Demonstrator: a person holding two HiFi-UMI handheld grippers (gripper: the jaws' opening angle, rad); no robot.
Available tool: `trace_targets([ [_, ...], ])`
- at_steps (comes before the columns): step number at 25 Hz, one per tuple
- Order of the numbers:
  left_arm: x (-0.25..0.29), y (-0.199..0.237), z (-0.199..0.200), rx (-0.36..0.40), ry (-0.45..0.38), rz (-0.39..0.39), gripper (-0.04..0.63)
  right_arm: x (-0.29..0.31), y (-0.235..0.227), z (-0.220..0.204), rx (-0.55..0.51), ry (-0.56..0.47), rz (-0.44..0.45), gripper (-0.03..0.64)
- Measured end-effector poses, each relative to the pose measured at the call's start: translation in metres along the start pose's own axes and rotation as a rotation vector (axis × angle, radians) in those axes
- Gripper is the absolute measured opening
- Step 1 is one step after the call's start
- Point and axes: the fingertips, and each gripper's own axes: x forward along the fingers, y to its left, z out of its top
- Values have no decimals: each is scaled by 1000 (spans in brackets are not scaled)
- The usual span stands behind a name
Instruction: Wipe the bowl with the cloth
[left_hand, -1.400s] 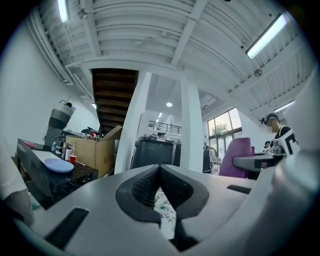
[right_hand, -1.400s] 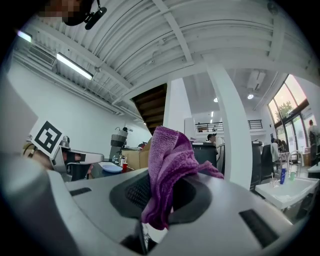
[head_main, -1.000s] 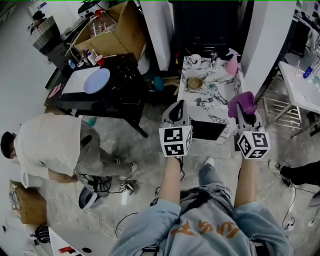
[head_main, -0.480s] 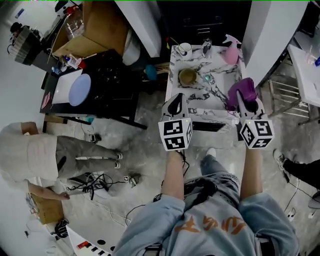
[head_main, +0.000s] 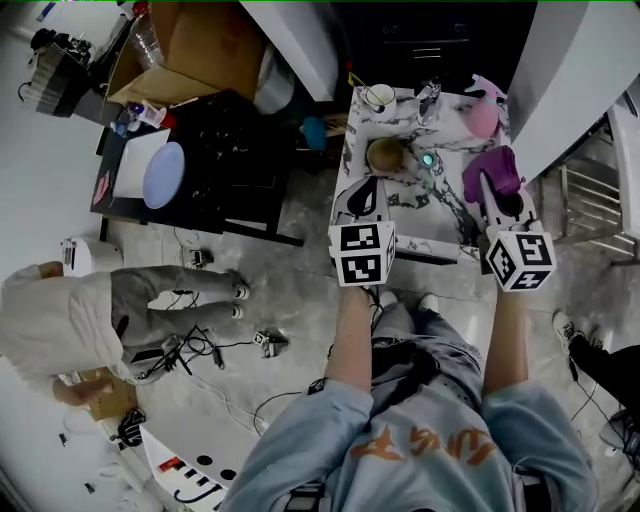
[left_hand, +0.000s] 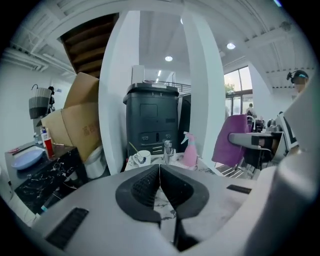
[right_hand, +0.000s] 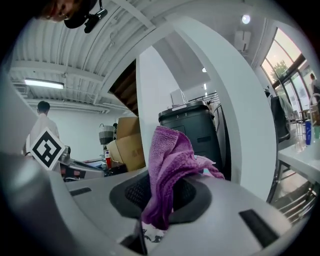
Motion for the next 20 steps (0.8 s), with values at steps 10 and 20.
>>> trace_targets([
  [10, 62, -14, -16, 183, 143, -55, 23, 14, -38, -18, 65, 28, -49, 81],
  [20, 132, -13, -80, 225, 323, -156, 24, 37, -63, -62, 112, 118, -98, 81],
])
